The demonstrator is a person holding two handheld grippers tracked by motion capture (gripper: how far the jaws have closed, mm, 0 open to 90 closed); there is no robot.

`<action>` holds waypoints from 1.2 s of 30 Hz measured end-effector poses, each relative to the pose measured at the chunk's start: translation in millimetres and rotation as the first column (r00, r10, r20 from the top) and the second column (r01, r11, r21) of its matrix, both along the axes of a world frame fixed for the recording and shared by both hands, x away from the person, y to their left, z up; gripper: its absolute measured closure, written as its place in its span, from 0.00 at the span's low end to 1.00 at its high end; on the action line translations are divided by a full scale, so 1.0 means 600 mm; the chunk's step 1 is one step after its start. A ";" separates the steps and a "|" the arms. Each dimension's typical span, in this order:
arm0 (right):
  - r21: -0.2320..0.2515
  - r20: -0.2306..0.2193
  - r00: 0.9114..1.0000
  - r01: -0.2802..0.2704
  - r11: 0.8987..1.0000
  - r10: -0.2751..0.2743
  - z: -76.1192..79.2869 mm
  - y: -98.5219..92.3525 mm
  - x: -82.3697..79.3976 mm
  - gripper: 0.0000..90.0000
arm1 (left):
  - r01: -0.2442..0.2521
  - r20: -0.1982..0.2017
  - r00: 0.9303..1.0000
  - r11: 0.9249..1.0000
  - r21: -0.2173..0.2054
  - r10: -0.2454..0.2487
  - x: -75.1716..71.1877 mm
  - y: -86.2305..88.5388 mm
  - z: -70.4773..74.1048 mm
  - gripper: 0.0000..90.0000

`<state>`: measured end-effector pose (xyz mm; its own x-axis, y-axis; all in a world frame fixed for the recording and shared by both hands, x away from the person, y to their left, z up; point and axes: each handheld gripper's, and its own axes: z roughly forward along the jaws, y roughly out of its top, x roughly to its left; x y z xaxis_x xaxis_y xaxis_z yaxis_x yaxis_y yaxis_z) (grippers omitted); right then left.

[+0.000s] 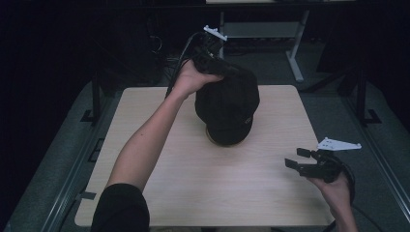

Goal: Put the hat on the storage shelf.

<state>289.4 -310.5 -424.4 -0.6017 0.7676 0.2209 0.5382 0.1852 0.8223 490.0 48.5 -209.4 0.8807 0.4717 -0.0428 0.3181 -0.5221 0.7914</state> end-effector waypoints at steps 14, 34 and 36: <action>-0.016 -0.011 1.000 -0.001 1.000 0.001 -0.005 0.009 0.000 0.27 | -0.014 -0.007 1.000 0.999 -0.031 0.014 -0.022 0.035 -0.006 0.43; -0.021 -0.002 1.000 -0.004 1.000 0.004 -0.006 0.018 -0.001 0.27 | -0.041 -0.010 0.999 0.998 -0.055 0.041 -0.063 0.087 -0.027 0.40; -0.025 -0.007 1.000 -0.006 1.000 0.006 -0.006 0.021 -0.001 0.27 | -0.046 -0.006 0.999 0.997 -0.060 0.046 -0.069 0.093 -0.030 0.40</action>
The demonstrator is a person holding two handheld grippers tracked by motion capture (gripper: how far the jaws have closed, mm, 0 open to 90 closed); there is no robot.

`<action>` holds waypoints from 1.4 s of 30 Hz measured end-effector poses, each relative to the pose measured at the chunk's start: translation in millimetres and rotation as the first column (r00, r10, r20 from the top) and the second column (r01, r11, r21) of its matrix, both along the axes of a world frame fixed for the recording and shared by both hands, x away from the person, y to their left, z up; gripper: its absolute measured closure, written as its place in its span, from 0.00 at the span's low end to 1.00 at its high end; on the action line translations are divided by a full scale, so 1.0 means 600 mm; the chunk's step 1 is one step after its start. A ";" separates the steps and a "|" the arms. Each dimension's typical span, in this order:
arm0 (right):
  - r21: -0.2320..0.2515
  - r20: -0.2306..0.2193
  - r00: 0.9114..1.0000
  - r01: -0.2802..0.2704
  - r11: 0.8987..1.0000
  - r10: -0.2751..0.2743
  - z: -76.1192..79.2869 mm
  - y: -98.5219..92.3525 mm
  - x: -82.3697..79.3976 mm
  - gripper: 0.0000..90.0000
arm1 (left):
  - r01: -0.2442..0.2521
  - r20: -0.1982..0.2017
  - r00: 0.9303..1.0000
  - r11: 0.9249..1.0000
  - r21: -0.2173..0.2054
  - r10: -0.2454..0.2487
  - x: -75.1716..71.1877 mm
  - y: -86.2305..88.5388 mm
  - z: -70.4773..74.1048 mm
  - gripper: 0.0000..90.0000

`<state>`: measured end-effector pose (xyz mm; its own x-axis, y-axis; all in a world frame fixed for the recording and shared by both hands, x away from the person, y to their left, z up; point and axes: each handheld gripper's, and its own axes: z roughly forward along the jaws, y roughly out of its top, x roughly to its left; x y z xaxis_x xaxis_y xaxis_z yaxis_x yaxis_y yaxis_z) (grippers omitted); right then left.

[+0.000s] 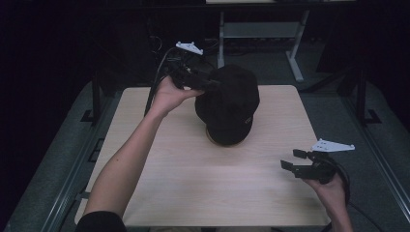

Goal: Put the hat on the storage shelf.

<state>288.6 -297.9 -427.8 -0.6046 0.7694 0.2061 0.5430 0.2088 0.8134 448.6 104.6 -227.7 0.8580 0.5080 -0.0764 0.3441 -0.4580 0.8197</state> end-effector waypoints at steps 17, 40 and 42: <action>-0.027 -0.002 1.000 -0.025 0.999 0.025 -0.002 0.018 0.002 0.26 | -0.035 0.005 0.999 0.999 -0.012 0.035 -0.046 0.067 -0.032 0.38; -0.048 -0.015 0.999 -0.034 0.998 0.033 -0.004 0.032 0.001 0.26 | -0.102 0.002 0.995 0.994 -0.029 0.102 -0.113 0.155 -0.090 0.34; -0.047 -0.018 0.999 -0.033 0.998 0.032 -0.005 0.032 0.001 0.26 | -0.107 0.000 0.994 0.994 -0.037 0.107 -0.120 0.161 -0.098 0.33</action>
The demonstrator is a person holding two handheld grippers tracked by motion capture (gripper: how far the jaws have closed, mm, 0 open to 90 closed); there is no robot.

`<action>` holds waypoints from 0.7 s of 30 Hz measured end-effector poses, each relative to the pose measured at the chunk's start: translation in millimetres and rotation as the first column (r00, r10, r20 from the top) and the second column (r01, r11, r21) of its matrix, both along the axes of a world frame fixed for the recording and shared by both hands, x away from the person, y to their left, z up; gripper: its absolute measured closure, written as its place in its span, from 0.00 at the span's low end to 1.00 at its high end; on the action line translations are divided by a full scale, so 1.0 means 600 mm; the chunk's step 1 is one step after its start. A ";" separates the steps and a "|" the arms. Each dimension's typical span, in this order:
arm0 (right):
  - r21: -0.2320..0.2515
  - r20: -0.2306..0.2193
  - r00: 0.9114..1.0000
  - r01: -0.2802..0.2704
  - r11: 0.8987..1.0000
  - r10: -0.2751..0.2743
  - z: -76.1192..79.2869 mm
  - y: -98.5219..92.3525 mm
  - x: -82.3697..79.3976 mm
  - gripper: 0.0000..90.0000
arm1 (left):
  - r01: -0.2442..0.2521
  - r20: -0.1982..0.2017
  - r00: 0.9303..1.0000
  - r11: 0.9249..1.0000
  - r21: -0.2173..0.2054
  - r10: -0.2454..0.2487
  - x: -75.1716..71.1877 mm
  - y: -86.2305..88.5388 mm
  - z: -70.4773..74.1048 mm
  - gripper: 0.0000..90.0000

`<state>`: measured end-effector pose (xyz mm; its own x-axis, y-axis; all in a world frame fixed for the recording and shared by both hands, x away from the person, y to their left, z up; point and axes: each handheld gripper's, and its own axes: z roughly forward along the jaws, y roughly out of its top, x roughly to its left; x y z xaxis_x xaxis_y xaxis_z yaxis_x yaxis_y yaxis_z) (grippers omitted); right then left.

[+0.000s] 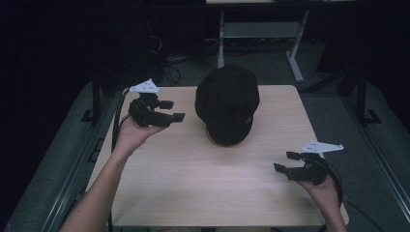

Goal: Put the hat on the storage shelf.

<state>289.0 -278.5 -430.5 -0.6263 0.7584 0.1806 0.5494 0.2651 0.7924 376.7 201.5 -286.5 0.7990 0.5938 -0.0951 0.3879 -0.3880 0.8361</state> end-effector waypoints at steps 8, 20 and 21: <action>-0.002 0.004 1.000 -0.012 1.000 0.012 0.000 0.002 -0.002 0.26 | -0.010 -0.006 1.000 1.000 -0.018 0.010 -0.020 0.017 -0.021 0.32; -0.011 -0.005 1.000 -0.008 1.000 0.008 -0.003 0.006 -0.004 0.26 | -0.025 -0.003 1.000 0.999 -0.048 0.025 -0.054 0.038 -0.050 0.31; -0.013 0.001 1.000 -0.011 1.000 0.011 -0.003 0.006 -0.003 0.26 | -0.027 -0.006 1.000 0.999 -0.046 0.026 -0.056 0.039 -0.053 0.31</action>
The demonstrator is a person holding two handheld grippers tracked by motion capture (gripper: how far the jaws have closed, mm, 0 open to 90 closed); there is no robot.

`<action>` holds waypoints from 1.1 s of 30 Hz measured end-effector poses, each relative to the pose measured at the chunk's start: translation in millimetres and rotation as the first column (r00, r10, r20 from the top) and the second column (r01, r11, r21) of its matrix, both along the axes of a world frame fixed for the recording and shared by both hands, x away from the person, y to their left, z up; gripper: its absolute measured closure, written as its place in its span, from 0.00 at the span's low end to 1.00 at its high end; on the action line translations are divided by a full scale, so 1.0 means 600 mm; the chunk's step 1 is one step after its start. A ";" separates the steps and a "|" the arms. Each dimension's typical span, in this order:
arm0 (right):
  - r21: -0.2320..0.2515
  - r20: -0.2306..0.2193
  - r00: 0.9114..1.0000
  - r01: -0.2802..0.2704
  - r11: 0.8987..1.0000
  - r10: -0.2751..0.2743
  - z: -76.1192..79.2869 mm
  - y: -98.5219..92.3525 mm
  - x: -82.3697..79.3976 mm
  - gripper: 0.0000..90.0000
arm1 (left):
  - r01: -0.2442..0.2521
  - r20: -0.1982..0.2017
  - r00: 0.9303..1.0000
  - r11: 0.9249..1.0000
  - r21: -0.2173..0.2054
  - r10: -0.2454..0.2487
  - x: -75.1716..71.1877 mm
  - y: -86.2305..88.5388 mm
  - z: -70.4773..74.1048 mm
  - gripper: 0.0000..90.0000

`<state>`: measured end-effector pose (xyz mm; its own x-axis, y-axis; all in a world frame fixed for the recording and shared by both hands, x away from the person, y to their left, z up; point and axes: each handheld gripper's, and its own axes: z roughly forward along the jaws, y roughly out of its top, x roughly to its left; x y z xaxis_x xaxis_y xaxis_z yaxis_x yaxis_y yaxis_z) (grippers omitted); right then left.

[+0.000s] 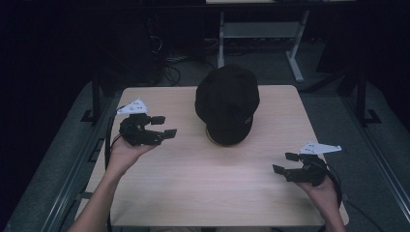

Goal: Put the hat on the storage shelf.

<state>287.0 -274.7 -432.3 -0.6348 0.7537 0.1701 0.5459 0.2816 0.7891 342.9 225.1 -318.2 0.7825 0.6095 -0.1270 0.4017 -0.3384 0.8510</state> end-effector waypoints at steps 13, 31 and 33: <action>-0.016 -0.012 1.000 0.002 1.000 -0.003 -0.001 0.002 -0.002 0.26 | -0.014 -0.001 1.000 1.000 -0.003 0.014 -0.029 0.019 -0.038 0.31; -0.023 -0.017 1.000 -0.019 1.000 0.019 -0.010 0.005 -0.010 0.26 | -0.069 -0.001 0.998 0.997 -0.017 0.069 -0.077 0.051 -0.085 0.30; -0.026 -0.019 1.000 -0.025 0.999 0.025 -0.010 0.007 -0.012 0.26 | -0.078 -0.003 0.997 0.997 -0.009 0.078 -0.084 0.056 -0.091 0.30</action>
